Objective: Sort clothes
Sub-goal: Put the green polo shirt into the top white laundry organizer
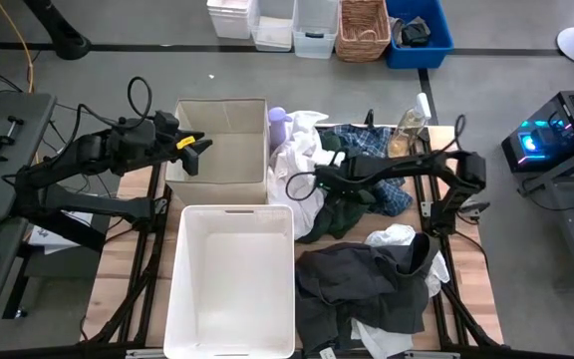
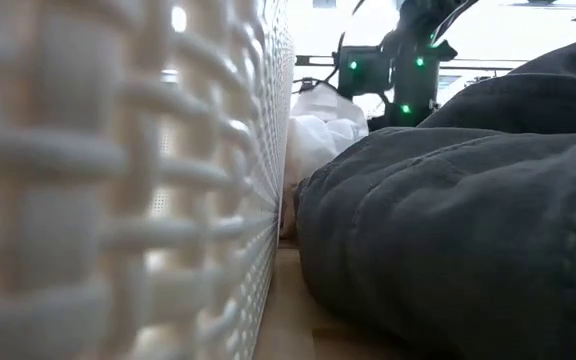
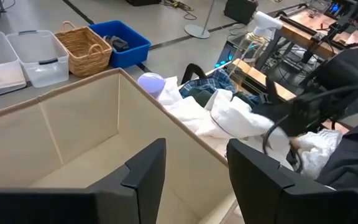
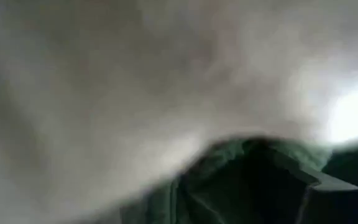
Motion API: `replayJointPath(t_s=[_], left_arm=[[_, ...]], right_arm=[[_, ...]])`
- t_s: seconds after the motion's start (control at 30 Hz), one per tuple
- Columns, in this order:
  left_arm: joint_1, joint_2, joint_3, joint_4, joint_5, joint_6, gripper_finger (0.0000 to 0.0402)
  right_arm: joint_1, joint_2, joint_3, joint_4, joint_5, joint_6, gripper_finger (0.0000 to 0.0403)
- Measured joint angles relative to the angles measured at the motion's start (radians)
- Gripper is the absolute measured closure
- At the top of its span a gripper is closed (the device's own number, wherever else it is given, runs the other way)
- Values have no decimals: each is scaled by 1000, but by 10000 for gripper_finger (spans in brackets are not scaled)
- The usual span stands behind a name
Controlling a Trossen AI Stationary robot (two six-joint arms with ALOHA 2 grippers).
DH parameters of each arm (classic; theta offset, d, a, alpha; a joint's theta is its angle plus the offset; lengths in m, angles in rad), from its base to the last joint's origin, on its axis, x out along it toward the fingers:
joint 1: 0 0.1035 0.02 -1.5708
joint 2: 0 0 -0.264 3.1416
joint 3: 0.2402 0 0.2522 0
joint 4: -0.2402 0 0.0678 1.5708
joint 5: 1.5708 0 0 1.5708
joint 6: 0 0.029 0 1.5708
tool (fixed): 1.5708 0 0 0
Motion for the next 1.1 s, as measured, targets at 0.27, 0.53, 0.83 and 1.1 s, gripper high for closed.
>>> replayJointPath(t_s=[0.27, 0.53, 0.83, 1.1], left_arm=[[0, 0, 0, 12, -10, 35, 240], [0, 0, 0, 27, -83, 62, 240], [0, 0, 0, 231, -154, 252, 240], [0, -1, 0, 506, -167, 481, 240]], right_arm=[[12, -88, 33, -116, -65, -44, 383], [41, -485, 404, -381, -76, 17, 397], [40, -616, 798, 134, 36, -216, 398], [20, -389, 799, 724, -34, -452, 398]])
